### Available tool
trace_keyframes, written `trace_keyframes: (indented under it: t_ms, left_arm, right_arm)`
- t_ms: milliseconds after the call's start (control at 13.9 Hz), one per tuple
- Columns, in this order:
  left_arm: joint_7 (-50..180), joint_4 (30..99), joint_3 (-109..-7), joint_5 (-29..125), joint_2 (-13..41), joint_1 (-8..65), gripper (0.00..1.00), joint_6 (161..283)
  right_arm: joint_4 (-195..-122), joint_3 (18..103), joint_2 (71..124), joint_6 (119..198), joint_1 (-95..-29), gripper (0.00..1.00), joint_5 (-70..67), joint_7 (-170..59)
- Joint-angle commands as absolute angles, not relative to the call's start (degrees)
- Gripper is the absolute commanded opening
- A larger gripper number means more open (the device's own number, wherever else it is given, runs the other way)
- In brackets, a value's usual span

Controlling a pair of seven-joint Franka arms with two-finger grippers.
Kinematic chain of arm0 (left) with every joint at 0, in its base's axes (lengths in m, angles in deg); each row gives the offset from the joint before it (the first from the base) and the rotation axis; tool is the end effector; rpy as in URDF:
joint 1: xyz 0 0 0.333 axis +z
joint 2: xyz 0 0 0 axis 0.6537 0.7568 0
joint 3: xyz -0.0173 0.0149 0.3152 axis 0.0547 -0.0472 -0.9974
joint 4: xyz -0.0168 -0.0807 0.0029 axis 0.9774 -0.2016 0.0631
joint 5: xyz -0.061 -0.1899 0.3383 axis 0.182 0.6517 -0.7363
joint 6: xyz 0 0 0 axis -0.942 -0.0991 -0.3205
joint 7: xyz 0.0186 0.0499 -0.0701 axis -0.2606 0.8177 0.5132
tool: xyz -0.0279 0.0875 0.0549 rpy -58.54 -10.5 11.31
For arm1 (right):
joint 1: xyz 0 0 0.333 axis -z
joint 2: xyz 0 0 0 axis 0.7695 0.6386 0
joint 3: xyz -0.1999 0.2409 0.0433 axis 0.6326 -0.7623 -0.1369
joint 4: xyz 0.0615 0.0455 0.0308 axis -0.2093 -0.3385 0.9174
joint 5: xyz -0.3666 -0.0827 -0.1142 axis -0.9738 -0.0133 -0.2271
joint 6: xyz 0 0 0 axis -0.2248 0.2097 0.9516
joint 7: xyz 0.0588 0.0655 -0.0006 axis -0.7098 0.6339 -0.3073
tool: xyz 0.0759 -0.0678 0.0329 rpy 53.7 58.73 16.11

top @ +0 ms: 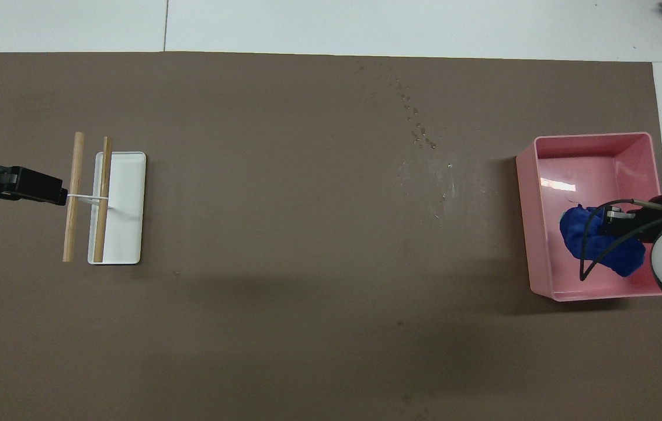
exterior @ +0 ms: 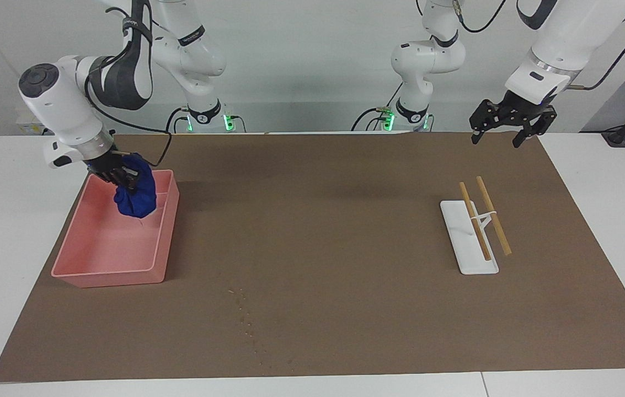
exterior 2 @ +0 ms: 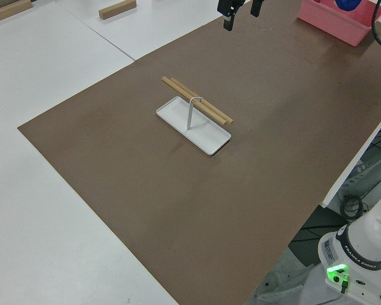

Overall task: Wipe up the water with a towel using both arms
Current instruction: 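Carry the blue towel into the pink bin with the right gripper, then open the right gripper and lift it out of the pink bin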

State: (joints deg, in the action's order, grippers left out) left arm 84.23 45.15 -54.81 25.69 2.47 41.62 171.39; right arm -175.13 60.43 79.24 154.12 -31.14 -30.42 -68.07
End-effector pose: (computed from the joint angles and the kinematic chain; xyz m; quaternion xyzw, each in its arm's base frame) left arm 0.5384 -0.0561 0.6400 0.9965 -0.0810 -0.0037 0.0226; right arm 0.5145 -0.1047 0.4362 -0.9883 0.1472 0.0379 0.0109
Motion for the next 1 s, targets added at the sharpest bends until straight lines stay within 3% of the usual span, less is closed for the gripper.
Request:
trace_keyframes:
  t_ms: [0,215,287,431,502,933]
  left_arm:
    - [85.3,46.1,-54.8,26.0,1.2,42.0,1.00,170.7]
    - [85.3,46.1,-54.8,26.0,1.2,42.0,1.00,170.7]
    - [85.3,46.2,-54.8,26.1,1.2,42.1,1.00,170.7]
    - [85.3,46.1,-54.8,26.0,1.2,42.1,1.00,170.7]
    - [85.3,46.2,-54.8,26.0,1.2,42.0,1.00,170.7]
    - [85.3,46.1,-54.8,26.0,1.2,42.0,1.00,170.7]
  right_arm:
    - [-178.0,59.7,80.6,156.7,-30.1,0.00,-29.2,-66.5]
    - [-179.1,59.7,83.0,159.0,-30.5,0.00,-29.3,-67.0]
    - [-179.2,59.7,83.0,159.0,-30.7,0.24,-29.3,-67.1]
    - [-178.1,59.6,83.1,158.0,-31.0,0.93,-30.0,-68.5]
    - [-177.4,59.5,82.5,157.5,-31.1,1.00,-30.3,-68.5]
    - [-161.2,59.0,80.9,142.0,-35.5,1.00,-31.6,-68.7]
